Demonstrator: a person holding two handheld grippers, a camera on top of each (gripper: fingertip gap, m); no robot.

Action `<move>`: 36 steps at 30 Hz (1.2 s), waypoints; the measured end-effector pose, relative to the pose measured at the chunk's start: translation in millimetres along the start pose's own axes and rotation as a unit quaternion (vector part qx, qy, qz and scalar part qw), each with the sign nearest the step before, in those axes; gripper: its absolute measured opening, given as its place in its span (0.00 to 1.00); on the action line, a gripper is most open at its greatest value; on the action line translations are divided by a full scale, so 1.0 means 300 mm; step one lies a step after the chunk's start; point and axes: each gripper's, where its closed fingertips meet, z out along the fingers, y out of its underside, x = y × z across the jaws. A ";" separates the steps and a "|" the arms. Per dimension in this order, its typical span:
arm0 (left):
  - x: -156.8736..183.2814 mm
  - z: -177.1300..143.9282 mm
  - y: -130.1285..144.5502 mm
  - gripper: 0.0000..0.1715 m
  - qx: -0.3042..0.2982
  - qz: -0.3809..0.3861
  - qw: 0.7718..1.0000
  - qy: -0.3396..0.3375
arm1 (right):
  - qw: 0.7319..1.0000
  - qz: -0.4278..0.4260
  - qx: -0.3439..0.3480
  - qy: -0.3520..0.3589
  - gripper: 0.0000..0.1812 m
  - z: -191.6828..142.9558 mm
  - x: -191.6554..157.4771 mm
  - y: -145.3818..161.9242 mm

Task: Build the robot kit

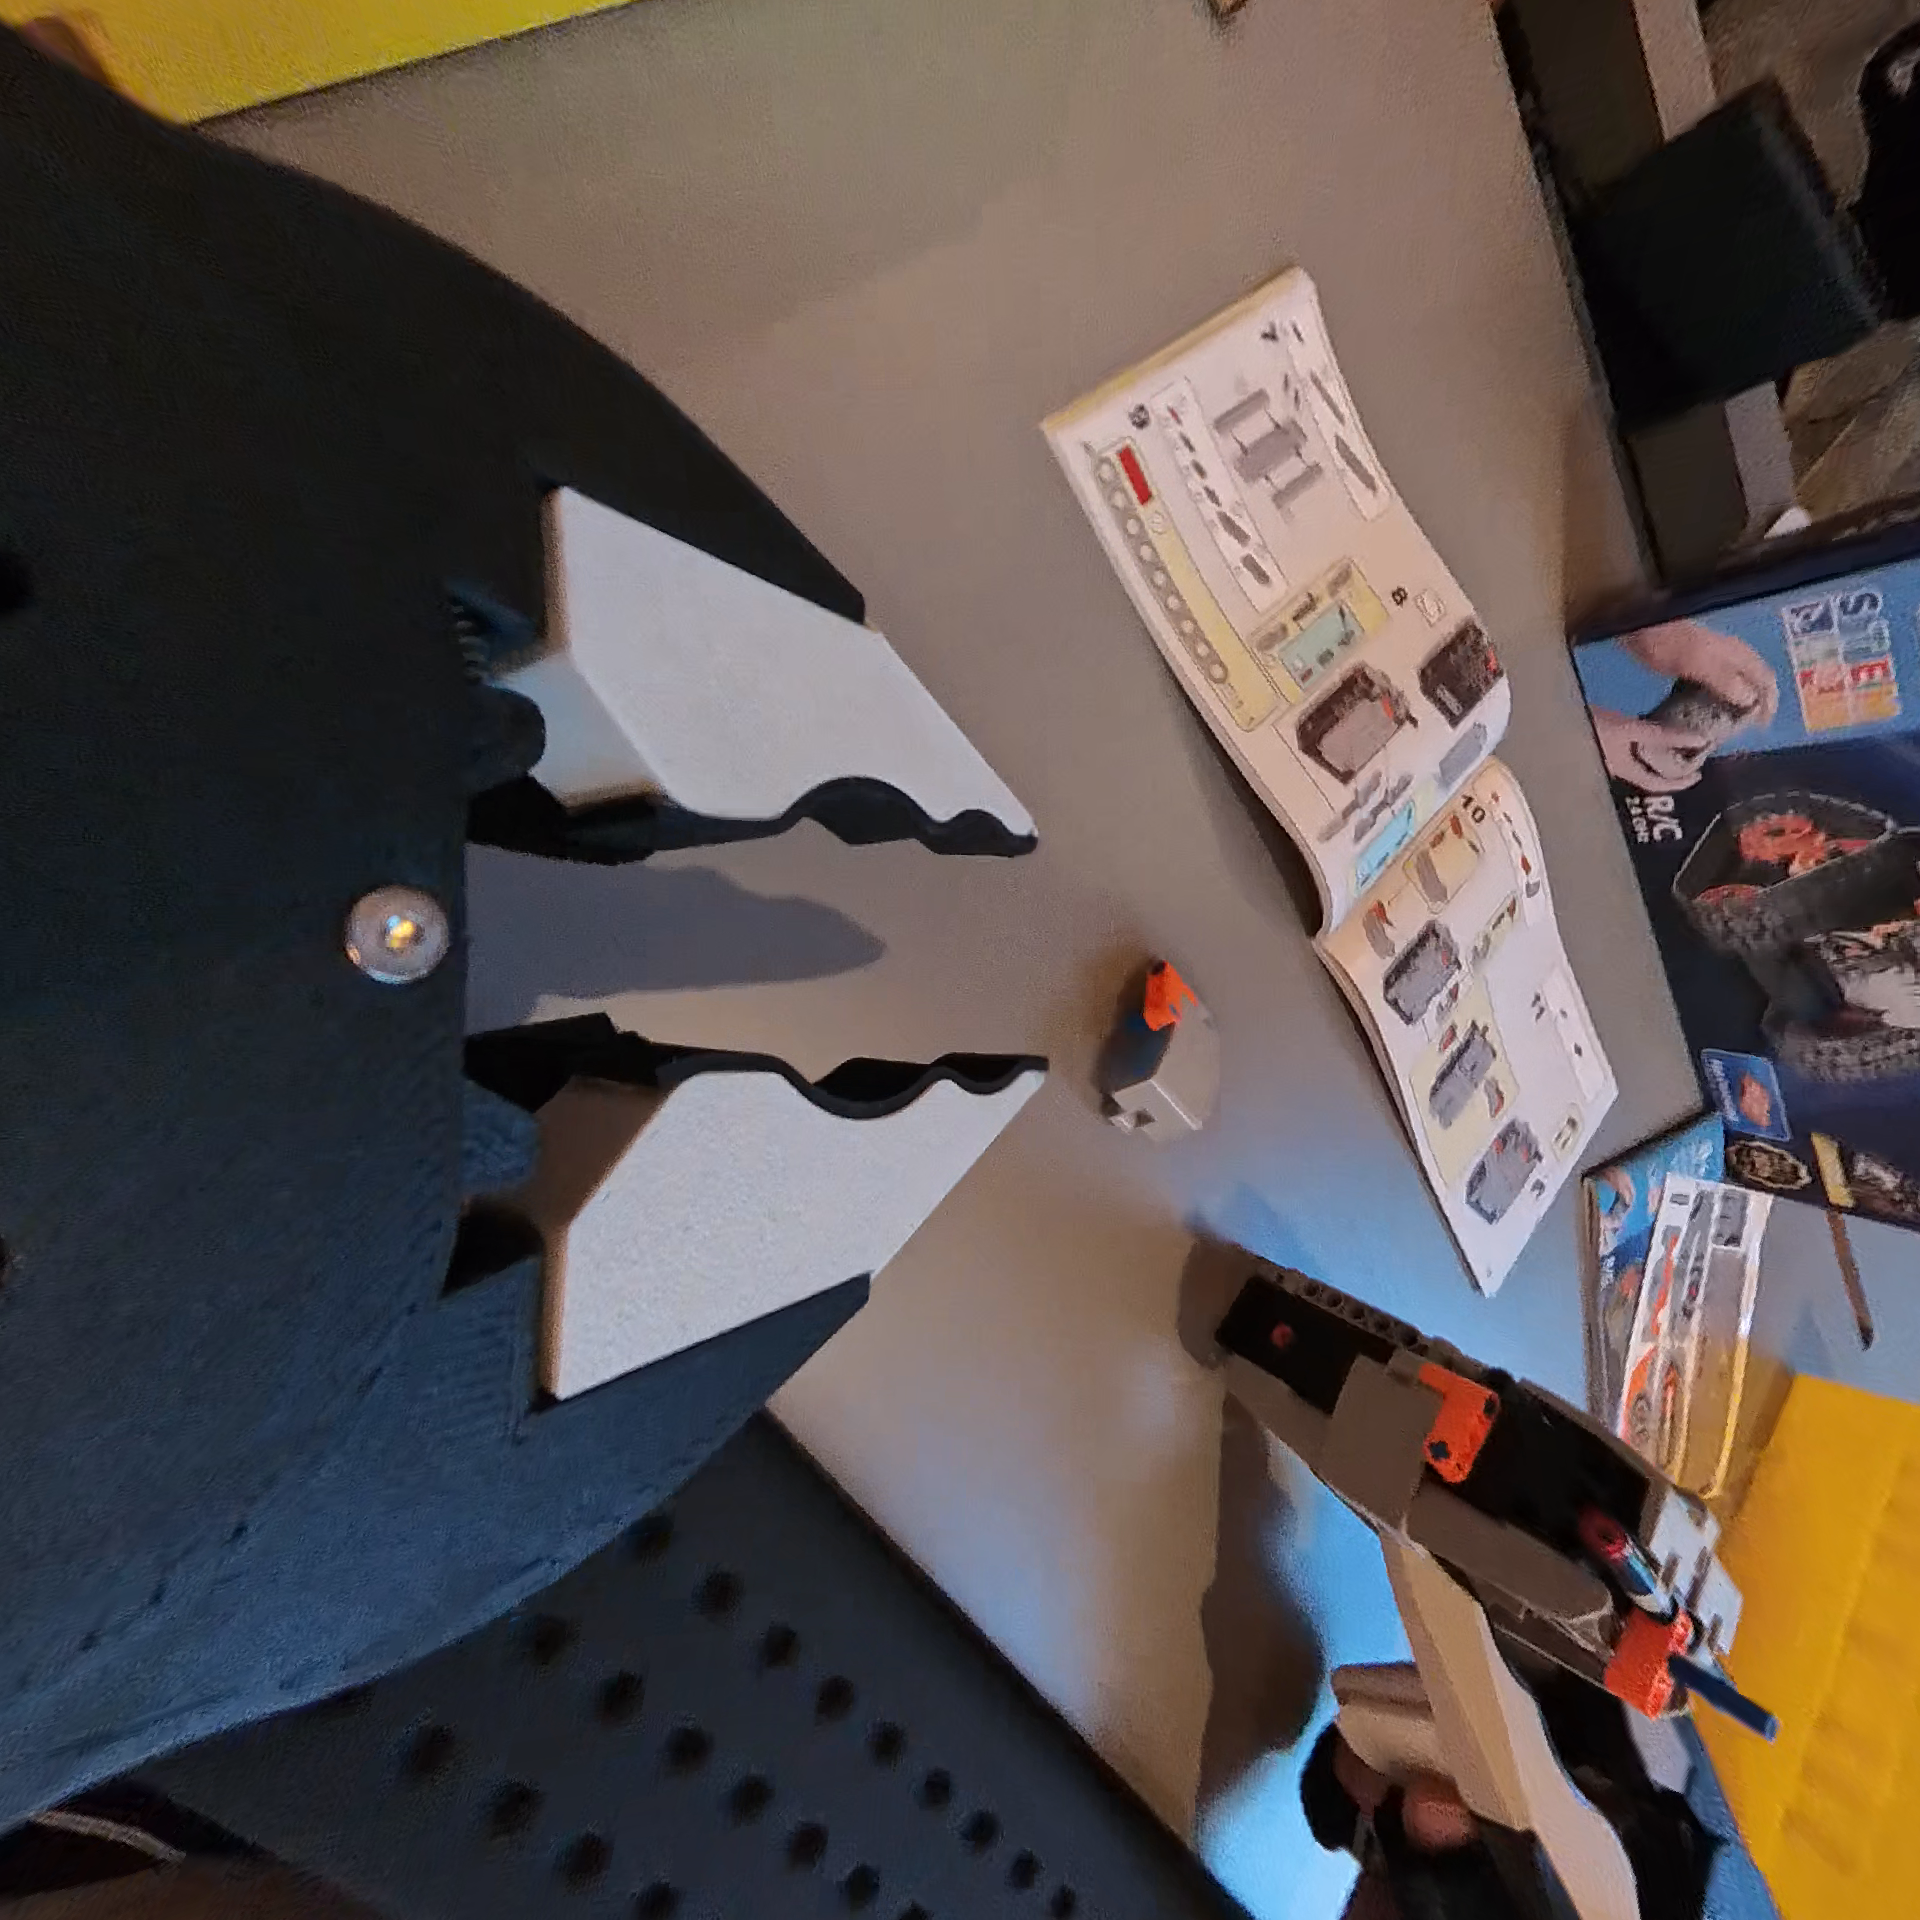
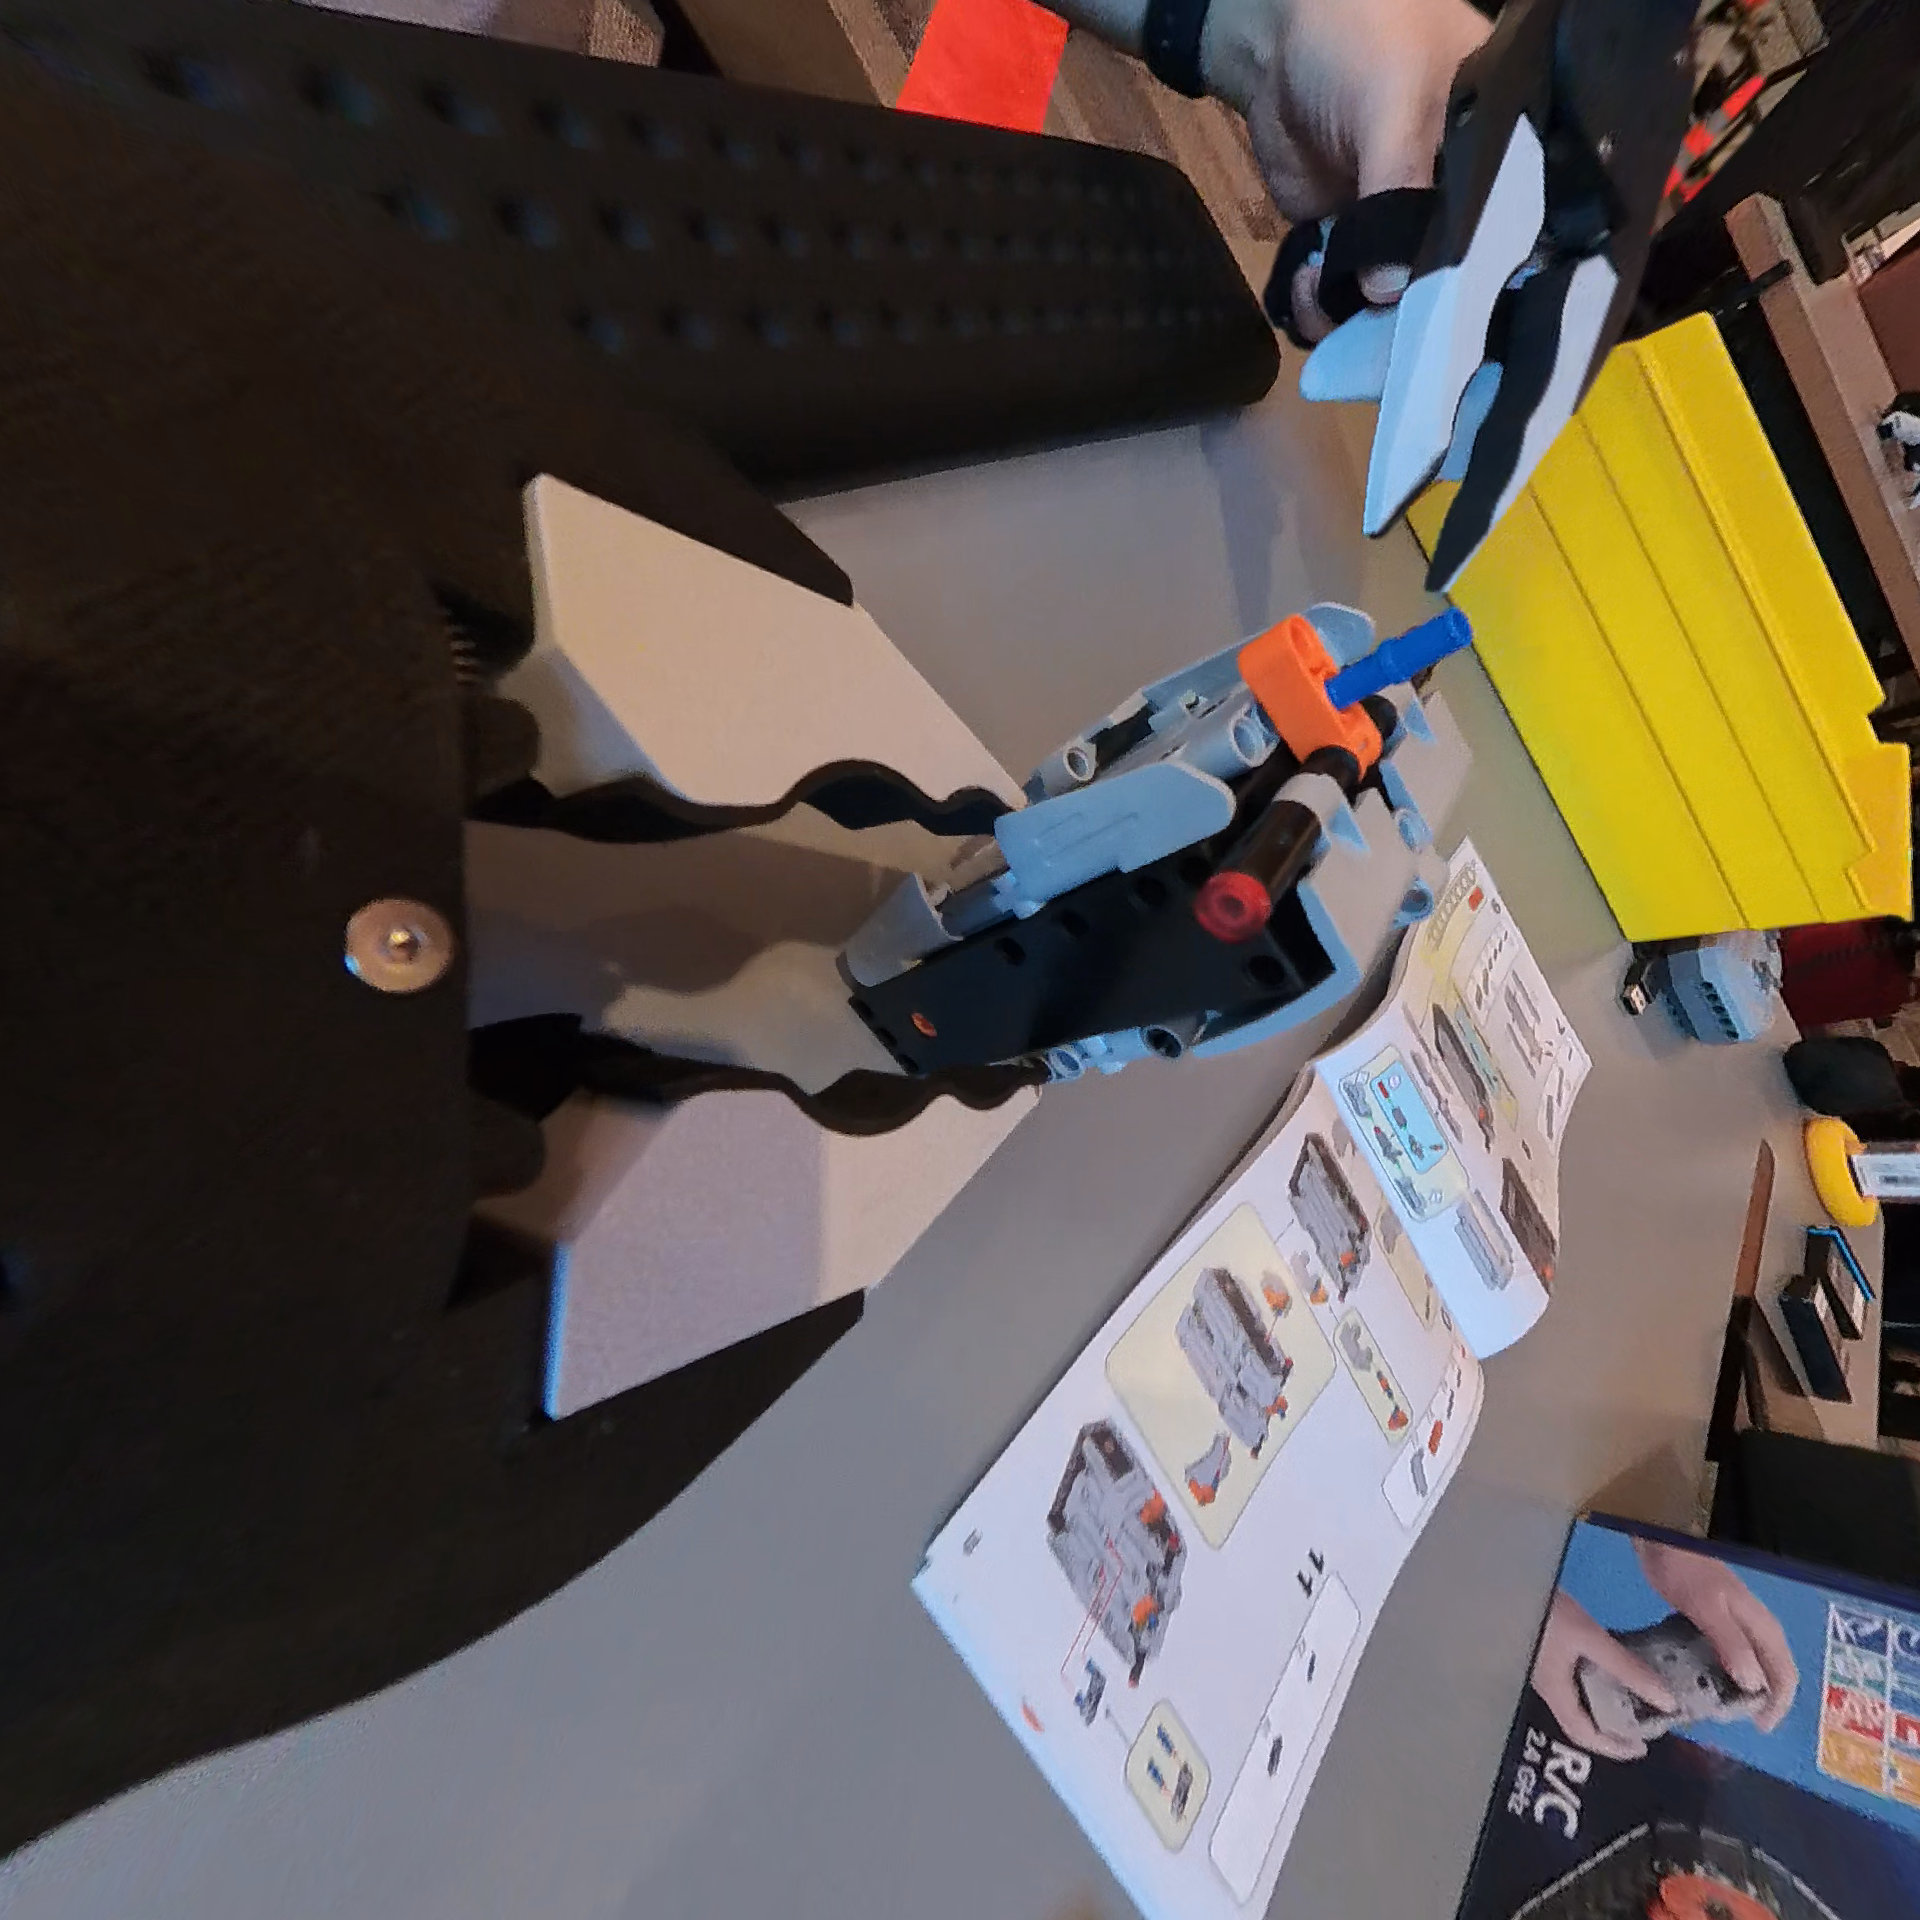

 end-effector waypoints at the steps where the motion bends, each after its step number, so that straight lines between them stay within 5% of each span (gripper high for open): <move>1: 0.006 -0.007 0.008 0.21 0.005 -0.005 1.000 0.009 | 1.000 -0.004 -0.002 0.001 0.24 0.012 -0.007 -0.003; 8: 0.090 0.132 -0.027 0.31 -0.045 0.141 0.985 0.084 | 1.000 -0.003 0.000 0.001 0.25 0.039 -0.031 -0.001; 16: 0.120 0.315 -0.032 0.41 -0.126 0.187 0.962 0.152 | 1.000 -0.022 0.016 0.012 0.26 -0.021 -0.020 0.013; 20: 0.134 0.315 0.011 0.39 -0.173 0.167 0.952 0.188 | 1.000 -0.006 0.020 0.005 0.26 -0.026 -0.012 0.011; 36: 0.111 0.330 0.046 0.32 -0.150 0.132 0.968 0.152 | 0.999 -0.031 -0.002 0.015 0.27 -0.027 -0.018 0.033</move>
